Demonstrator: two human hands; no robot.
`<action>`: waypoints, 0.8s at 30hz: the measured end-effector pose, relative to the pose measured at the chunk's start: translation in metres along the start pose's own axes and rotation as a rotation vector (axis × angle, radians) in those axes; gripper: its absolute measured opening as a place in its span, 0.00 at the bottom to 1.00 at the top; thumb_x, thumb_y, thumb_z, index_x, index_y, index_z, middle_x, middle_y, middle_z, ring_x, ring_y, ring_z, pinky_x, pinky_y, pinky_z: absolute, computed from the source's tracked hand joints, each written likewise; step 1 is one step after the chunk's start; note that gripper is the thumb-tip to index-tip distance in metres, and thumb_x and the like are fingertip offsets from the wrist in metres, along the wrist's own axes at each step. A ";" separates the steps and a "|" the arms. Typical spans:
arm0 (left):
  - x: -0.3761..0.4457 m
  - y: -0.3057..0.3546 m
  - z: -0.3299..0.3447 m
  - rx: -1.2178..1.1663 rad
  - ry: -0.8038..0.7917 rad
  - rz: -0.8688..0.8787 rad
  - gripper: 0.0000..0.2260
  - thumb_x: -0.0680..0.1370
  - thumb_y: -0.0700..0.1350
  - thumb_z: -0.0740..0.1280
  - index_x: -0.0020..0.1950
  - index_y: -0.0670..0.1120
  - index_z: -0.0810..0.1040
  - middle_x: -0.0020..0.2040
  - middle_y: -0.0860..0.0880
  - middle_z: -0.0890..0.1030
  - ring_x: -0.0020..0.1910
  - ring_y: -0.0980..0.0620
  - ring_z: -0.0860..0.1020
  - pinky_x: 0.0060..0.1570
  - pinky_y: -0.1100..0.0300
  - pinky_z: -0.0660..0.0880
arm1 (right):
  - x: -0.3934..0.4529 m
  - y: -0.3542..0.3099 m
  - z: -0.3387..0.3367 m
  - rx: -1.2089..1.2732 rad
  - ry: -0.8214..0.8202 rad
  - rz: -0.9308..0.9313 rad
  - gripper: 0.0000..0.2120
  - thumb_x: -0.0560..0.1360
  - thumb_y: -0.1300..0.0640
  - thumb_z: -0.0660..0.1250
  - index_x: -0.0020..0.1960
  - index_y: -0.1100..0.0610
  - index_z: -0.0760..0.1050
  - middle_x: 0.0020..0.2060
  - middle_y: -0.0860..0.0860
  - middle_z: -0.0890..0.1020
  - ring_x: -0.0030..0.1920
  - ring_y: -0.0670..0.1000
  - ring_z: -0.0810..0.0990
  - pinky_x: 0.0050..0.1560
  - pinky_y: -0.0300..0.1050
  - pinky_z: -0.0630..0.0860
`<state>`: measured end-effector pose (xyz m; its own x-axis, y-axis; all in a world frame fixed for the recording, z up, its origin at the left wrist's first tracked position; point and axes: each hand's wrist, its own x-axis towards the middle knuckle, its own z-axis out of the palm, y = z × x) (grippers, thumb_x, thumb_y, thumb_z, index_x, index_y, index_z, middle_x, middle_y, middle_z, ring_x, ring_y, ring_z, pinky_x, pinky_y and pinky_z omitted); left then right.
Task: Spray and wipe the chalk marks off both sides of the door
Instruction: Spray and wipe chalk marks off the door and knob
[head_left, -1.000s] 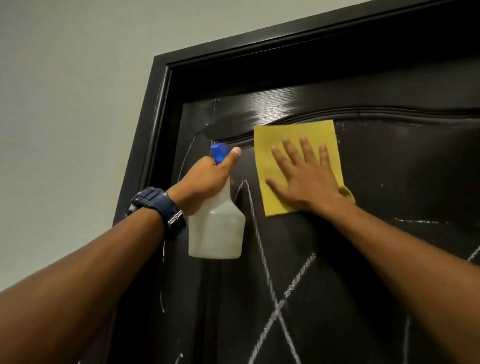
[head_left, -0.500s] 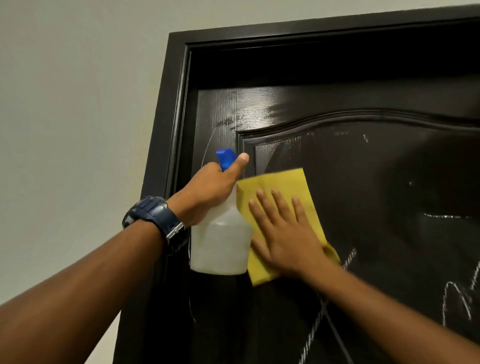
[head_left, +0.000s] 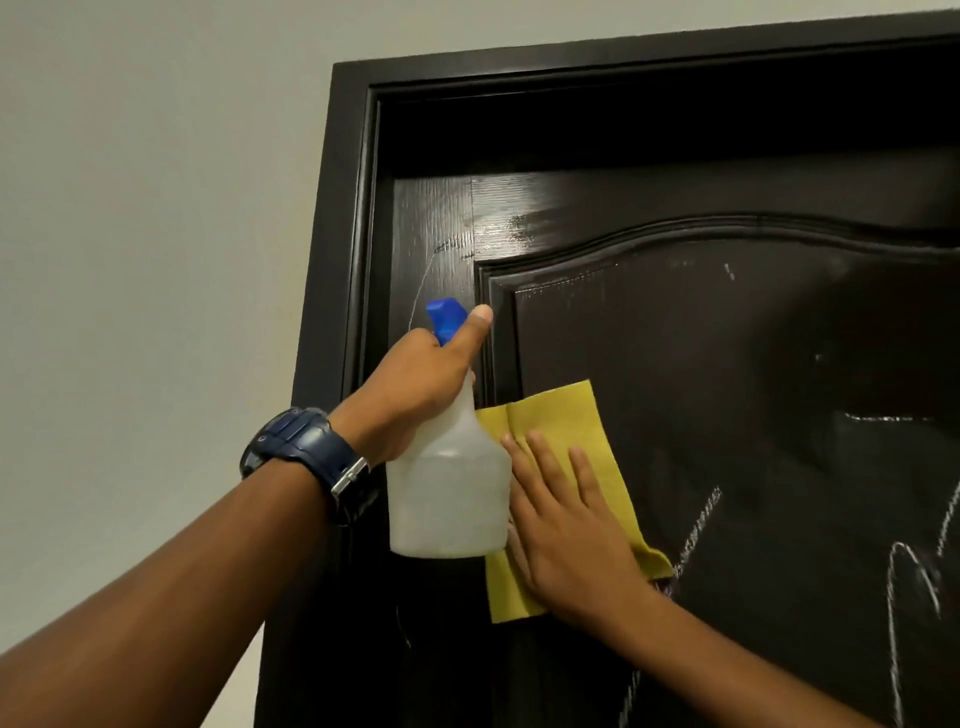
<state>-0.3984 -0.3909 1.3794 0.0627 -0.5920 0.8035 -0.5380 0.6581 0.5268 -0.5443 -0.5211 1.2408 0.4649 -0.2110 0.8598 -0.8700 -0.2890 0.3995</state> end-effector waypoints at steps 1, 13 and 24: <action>0.000 0.003 -0.002 0.012 0.008 0.005 0.26 0.78 0.68 0.59 0.44 0.44 0.76 0.39 0.44 0.78 0.34 0.51 0.76 0.39 0.56 0.74 | 0.004 0.005 0.000 -0.007 -0.016 -0.018 0.30 0.83 0.44 0.44 0.80 0.57 0.59 0.80 0.55 0.57 0.81 0.59 0.52 0.74 0.65 0.54; -0.002 0.024 0.005 -0.016 0.027 0.016 0.24 0.79 0.65 0.59 0.44 0.44 0.76 0.38 0.43 0.74 0.37 0.47 0.73 0.39 0.55 0.71 | 0.142 0.045 -0.042 0.006 0.044 0.164 0.29 0.85 0.45 0.43 0.83 0.55 0.42 0.82 0.52 0.43 0.81 0.57 0.38 0.77 0.64 0.39; -0.009 0.045 0.009 0.064 0.056 0.045 0.23 0.78 0.66 0.59 0.41 0.46 0.74 0.35 0.45 0.72 0.35 0.48 0.71 0.38 0.55 0.69 | 0.131 0.045 -0.033 0.043 0.123 0.197 0.30 0.82 0.42 0.49 0.81 0.53 0.56 0.81 0.50 0.54 0.81 0.60 0.52 0.75 0.67 0.45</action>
<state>-0.4301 -0.3604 1.3937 0.0837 -0.5345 0.8410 -0.5934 0.6513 0.4730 -0.5284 -0.5313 1.3815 0.2613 -0.1523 0.9532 -0.9328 -0.2938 0.2088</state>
